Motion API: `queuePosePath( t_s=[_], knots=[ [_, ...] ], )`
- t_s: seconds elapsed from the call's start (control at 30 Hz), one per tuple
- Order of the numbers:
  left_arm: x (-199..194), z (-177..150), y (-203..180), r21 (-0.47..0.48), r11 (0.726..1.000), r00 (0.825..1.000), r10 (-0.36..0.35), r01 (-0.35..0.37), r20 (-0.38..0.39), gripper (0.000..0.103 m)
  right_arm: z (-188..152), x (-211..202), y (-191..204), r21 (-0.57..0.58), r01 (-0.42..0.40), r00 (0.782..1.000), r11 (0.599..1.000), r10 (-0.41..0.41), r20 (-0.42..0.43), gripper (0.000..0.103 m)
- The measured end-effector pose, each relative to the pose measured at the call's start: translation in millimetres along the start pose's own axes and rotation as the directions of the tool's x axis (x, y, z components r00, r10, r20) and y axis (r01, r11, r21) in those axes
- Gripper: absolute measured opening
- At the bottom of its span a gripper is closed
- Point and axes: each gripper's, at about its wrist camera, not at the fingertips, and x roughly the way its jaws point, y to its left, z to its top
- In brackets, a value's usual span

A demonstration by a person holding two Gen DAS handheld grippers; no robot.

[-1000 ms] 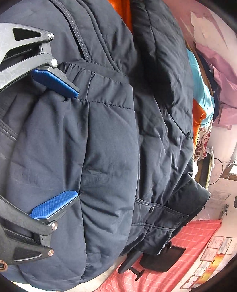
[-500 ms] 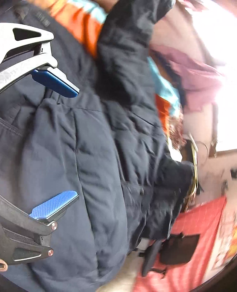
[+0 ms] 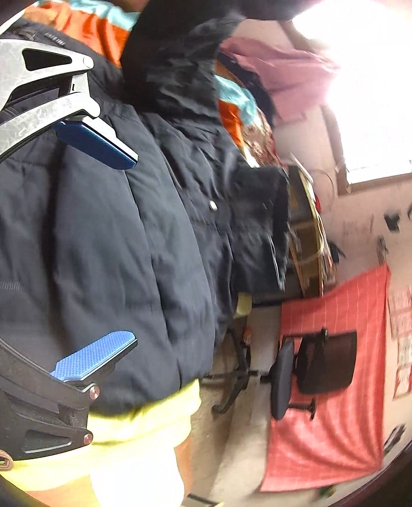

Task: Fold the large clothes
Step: 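Grasp the other sleeve cuff with the left gripper and lift it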

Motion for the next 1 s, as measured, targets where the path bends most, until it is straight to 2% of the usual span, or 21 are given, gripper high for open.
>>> queuePosePath(
  t_s=[0.13, 0.23, 0.4, 0.5, 0.63, 0.67, 0.7, 0.73, 0.77, 0.8, 0.87, 1.0],
  knots=[
    [42.0, -29.3, -32.1, 0.034, 0.997, 0.989, -0.058, 0.063, -0.134, 0.014, 3.6, -3.1, -27.2, 0.025, 0.045, 0.999, 0.999, -0.044, -0.014, 0.103],
    [72.2, -59.6, -48.0, 0.035, 0.994, 0.965, -0.091, 0.103, -0.244, 0.014, -1.3, 0.0, -48.5, 0.059, 0.062, 0.997, 0.996, -0.059, -0.045, 0.103],
    [107.1, -105.5, -56.5, 0.023, 0.989, 0.916, -0.127, 0.147, -0.380, 0.014, -13.5, 2.3, -75.8, 0.169, 0.043, 0.997, 0.985, -0.033, -0.063, 0.103],
    [124.5, -123.0, -55.2, 0.011, 0.988, 0.883, -0.136, 0.157, -0.449, 0.014, -21.8, 1.7, -93.5, 0.262, 0.028, 0.997, 0.965, -0.010, -0.071, 0.103],
    [133.0, -133.9, -51.4, -0.012, 0.986, 0.839, -0.149, 0.168, -0.523, 0.019, -29.1, -3.2, -105.6, 0.301, 0.008, 0.997, 0.954, 0.016, -0.079, 0.103],
    [131.7, -137.2, -50.2, -0.015, 0.984, 0.834, -0.158, 0.177, -0.529, 0.025, -30.5, -5.6, -107.4, 0.312, -0.008, 0.997, 0.950, 0.032, -0.072, 0.103],
    [129.1, -139.2, -50.2, -0.020, 0.982, 0.830, -0.169, 0.187, -0.532, 0.037, -31.4, -7.5, -108.8, 0.319, -0.023, 0.997, 0.947, 0.047, -0.067, 0.103],
    [128.1, -138.9, -48.5, -0.030, 0.979, 0.827, -0.184, 0.199, -0.532, 0.044, -32.9, -10.5, -110.1, 0.328, -0.050, 0.995, 0.943, 0.074, -0.061, 0.103],
    [125.0, -138.7, -46.7, -0.039, 0.977, 0.825, -0.197, 0.208, -0.530, 0.059, -33.7, -12.2, -109.7, 0.333, -0.070, 0.994, 0.940, 0.094, -0.056, 0.103],
    [120.6, -137.9, -43.4, -0.046, 0.976, 0.827, -0.204, 0.212, -0.524, 0.065, -34.5, -13.7, -109.3, 0.338, -0.094, 0.991, 0.936, 0.119, -0.054, 0.103],
    [113.6, -133.8, -48.1, -0.044, 0.977, 0.831, -0.201, 0.209, -0.519, 0.066, -37.4, -16.6, -107.0, 0.347, -0.150, 0.982, 0.926, 0.179, -0.054, 0.102],
    [96.8, -134.9, -37.4, -0.061, 0.982, 0.818, -0.185, 0.181, -0.545, 0.066, -41.6, -19.8, -98.6, 0.371, -0.247, 0.959, 0.895, 0.281, -0.040, 0.098]
  ],
)
